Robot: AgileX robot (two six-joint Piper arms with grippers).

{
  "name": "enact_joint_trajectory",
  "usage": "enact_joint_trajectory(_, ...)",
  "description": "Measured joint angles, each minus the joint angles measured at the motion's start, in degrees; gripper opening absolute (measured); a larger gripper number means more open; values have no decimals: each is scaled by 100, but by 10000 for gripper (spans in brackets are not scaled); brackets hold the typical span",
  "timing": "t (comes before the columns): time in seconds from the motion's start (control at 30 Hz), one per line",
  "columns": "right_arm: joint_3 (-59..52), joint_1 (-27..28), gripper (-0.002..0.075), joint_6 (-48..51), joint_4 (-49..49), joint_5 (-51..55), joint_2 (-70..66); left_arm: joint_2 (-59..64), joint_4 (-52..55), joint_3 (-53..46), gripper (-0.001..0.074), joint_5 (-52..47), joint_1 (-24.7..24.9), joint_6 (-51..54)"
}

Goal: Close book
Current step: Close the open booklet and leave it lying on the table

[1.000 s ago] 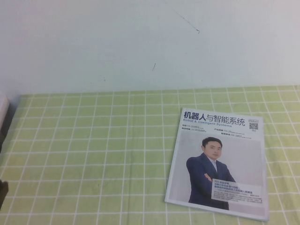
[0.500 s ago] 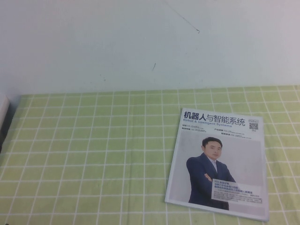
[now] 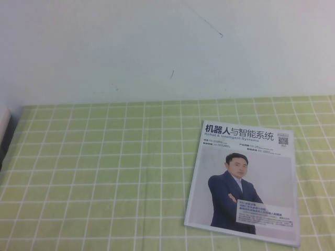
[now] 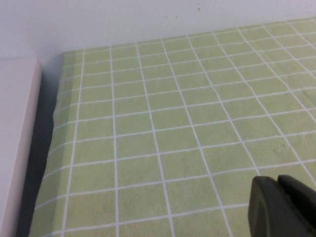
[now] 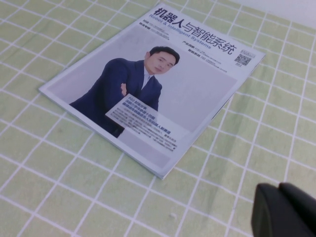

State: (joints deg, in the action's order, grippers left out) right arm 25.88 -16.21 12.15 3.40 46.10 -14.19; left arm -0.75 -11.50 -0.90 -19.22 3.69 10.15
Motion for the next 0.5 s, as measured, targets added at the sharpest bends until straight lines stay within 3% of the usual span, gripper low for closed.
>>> enact_joint_trajectory(0.17, 0, 0, -2, 0, 0, 0, 0, 0, 334, 0, -4, 0, 158, -576)
enact_joint_trajectory(0.5, 0, 0, -2, 0, 0, 0, 0, 0, 418, 0, -4, 0, 191, -626)
